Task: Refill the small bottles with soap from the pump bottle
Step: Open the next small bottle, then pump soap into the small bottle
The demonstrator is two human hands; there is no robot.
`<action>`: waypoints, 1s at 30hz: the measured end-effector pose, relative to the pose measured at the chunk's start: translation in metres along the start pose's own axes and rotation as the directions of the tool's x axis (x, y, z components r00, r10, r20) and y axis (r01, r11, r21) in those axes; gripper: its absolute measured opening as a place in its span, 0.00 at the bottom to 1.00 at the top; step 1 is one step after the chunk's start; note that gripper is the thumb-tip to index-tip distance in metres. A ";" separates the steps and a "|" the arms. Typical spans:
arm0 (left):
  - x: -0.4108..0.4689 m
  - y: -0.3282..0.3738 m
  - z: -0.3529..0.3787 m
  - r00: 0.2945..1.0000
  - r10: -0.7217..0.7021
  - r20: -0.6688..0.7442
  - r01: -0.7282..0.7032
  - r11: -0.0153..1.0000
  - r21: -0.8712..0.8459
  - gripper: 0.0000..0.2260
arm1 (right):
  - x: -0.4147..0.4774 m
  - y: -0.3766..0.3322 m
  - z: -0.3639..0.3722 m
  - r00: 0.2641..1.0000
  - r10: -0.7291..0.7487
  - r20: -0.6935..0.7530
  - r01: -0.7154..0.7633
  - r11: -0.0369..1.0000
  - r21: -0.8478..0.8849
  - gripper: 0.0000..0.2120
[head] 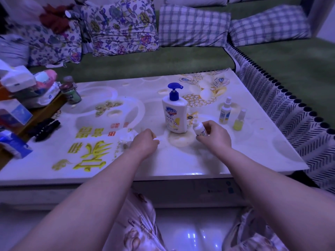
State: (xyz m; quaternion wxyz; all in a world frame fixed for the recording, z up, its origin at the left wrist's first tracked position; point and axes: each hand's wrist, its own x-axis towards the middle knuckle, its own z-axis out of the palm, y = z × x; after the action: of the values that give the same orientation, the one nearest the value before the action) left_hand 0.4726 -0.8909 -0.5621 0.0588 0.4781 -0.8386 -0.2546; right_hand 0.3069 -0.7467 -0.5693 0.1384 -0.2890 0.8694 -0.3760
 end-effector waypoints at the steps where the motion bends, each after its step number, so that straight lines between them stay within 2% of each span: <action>1: 0.000 -0.002 0.003 1.000 -0.007 0.004 0.007 1.000 0.012 0.07 | 0.000 -0.002 0.001 1.000 -0.011 -0.001 0.011 1.000 0.009 0.14; 17: 0.011 -0.016 0.026 0.997 -0.015 -0.072 0.029 0.978 0.205 0.05 | 0.001 -0.004 0.003 0.999 -0.020 0.027 0.019 0.999 0.036 0.14; 23: 0.016 -0.014 0.021 0.998 -0.018 -0.052 0.030 0.975 0.222 0.15 | 0.003 -0.006 0.005 0.999 -0.005 0.037 0.003 0.999 0.051 0.15; 30: 0.012 -0.005 0.006 0.998 -0.040 -0.056 0.049 0.983 0.179 0.17 | 0.003 -0.013 -0.001 0.999 0.005 0.039 -0.008 0.998 0.065 0.16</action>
State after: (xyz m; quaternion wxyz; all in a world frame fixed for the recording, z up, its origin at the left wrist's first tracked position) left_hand 0.4681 -0.9005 -0.5719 0.0313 0.5065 -0.8454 -0.1666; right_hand 0.3094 -0.7553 -0.5588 0.1659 -0.2889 0.8549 -0.3978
